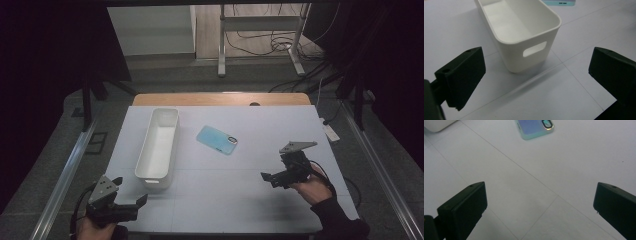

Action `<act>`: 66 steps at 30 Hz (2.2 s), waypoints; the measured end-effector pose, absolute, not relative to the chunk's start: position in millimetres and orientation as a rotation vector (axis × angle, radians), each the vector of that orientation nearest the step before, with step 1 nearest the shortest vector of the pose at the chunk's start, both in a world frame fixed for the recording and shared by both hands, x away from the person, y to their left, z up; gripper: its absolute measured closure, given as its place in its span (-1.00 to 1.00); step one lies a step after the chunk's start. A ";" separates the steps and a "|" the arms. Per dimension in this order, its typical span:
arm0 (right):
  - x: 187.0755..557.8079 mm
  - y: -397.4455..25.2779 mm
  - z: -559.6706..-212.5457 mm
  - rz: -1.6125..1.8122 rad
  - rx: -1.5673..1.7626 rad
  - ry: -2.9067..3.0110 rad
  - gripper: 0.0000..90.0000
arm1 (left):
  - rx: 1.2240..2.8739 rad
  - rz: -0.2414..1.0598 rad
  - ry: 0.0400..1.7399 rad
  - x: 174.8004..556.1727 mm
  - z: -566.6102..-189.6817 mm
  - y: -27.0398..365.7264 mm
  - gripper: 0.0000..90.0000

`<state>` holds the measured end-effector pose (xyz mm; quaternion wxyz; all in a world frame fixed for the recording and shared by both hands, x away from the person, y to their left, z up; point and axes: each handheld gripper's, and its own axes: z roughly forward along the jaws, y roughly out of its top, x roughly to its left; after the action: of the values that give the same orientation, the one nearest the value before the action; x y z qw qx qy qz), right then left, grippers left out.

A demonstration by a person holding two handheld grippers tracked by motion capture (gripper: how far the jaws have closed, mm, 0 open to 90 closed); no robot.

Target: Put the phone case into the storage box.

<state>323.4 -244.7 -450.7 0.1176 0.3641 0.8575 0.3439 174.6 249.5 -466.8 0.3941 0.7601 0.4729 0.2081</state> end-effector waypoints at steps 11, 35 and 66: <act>334.3 -234.9 -451.1 1.000 1.044 2.543 -1.00 | 1.927 0.524 1.199 174.8 -466.8 249.8 -0.97; 361.8 -208.5 -454.1 1.003 1.022 2.581 -1.00 | 1.929 0.518 1.198 175.1 -466.9 249.9 -0.97; 402.1 -172.2 -464.8 0.941 1.003 2.650 -1.00 | 1.944 0.503 1.206 177.5 -467.6 249.2 -0.97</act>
<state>402.1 -172.2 -464.8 0.0781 0.3349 0.8848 0.3143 177.5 249.2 -467.6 0.3890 0.7645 0.4744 0.1979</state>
